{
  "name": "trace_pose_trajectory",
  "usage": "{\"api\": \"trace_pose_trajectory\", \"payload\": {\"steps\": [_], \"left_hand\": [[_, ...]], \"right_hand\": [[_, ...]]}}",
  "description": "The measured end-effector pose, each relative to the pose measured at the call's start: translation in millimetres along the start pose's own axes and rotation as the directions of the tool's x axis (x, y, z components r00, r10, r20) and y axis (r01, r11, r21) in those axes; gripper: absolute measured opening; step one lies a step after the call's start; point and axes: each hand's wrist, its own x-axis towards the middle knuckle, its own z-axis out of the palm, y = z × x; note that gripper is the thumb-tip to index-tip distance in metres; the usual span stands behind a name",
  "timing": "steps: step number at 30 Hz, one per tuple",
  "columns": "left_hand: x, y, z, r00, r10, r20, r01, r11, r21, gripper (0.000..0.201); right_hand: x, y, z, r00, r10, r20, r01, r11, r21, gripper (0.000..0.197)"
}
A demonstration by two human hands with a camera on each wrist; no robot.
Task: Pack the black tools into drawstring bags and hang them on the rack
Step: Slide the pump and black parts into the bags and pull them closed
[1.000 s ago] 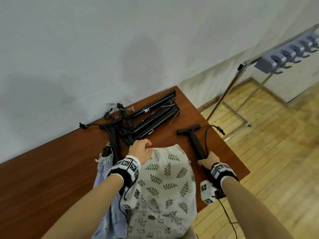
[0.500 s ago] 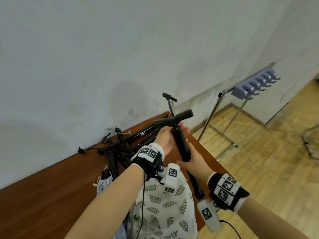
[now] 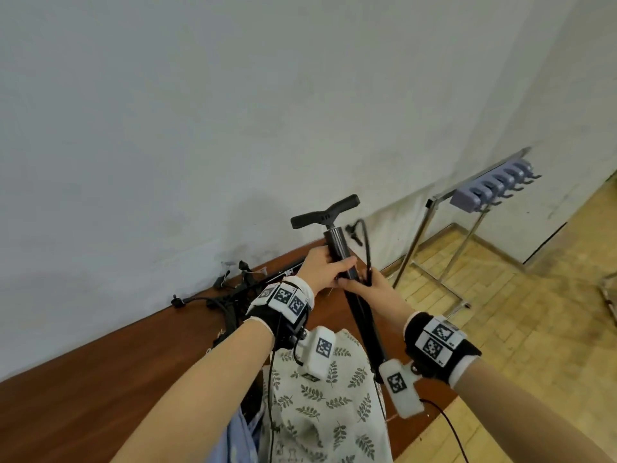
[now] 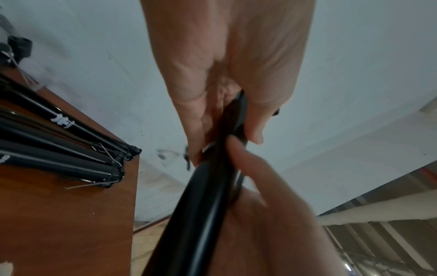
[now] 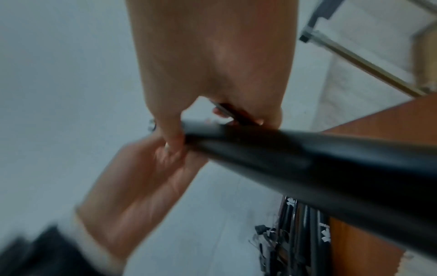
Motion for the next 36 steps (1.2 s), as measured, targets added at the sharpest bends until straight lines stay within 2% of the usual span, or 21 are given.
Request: {"api": "trace_pose_trajectory", "payload": {"steps": [1, 3, 5, 9, 13, 15, 19, 23, 25, 27, 28, 29, 32, 36], "left_hand": [[0, 0, -4, 0.999, 0.006, -0.038, -0.006, 1.000, -0.018, 0.017], [2, -1, -14, 0.991, 0.008, -0.135, -0.010, 1.000, -0.017, 0.017], [5, -4, -23, 0.976, 0.034, -0.216, -0.026, 0.999, 0.039, 0.017], [5, -4, -26, 0.937, 0.171, -0.306, -0.074, 0.950, 0.303, 0.037], [5, 2, -17, 0.918, 0.230, -0.322, -0.109, 0.930, 0.352, 0.039], [5, 3, -13, 0.928, 0.234, -0.289, -0.121, 0.925, 0.360, 0.035], [4, -2, -10, 0.958, 0.245, -0.149, -0.174, 0.911, 0.374, 0.029], [-1, -9, -4, 0.977, 0.215, -0.010, -0.199, 0.920, 0.338, 0.030], [-5, -8, -1, 0.985, 0.169, 0.039, -0.173, 0.942, 0.286, 0.033], [-9, -5, -1, 0.988, 0.127, 0.087, -0.144, 0.965, 0.218, 0.030], [-11, -5, -1, 0.988, 0.112, 0.110, -0.134, 0.967, 0.217, 0.030], [-13, -5, -1, 0.986, 0.102, 0.130, -0.130, 0.966, 0.222, 0.031], [-16, -11, 3, 0.979, 0.073, 0.192, -0.120, 0.962, 0.246, 0.035], [-22, -6, 8, 0.940, -0.006, 0.341, -0.067, 0.977, 0.202, 0.045]], "right_hand": [[-1, -2, -4, 1.000, -0.015, 0.003, 0.014, 0.993, 0.114, 0.026], [-4, -10, -17, 0.999, -0.009, 0.032, 0.000, 0.956, 0.293, 0.026], [-9, -19, -29, 0.995, 0.015, 0.095, -0.047, 0.938, 0.343, 0.025], [-24, -40, -39, 0.979, 0.005, 0.203, -0.032, 0.991, 0.129, 0.019], [-42, -61, -28, 0.963, -0.068, 0.261, 0.096, 0.991, -0.097, 0.031], [-48, -71, -21, 0.958, -0.113, 0.265, 0.157, 0.976, -0.152, 0.028], [-49, -93, -18, 0.962, -0.202, 0.186, 0.220, 0.971, -0.087, 0.018], [-44, -132, -36, 0.931, -0.264, 0.252, 0.291, 0.953, -0.079, 0.015], [-38, -149, -48, 0.930, -0.241, 0.277, 0.274, 0.958, -0.083, 0.010], [-33, -164, -59, 0.944, -0.220, 0.247, 0.272, 0.941, -0.200, 0.009], [-30, -169, -64, 0.946, -0.251, 0.206, 0.302, 0.915, -0.269, 0.012], [-28, -172, -68, 0.942, -0.283, 0.182, 0.324, 0.909, -0.262, 0.015], [-26, -174, -69, 0.954, -0.262, 0.146, 0.279, 0.955, -0.105, 0.021], [-20, -170, -60, 0.947, -0.313, 0.065, 0.317, 0.947, -0.058, 0.021]]}}
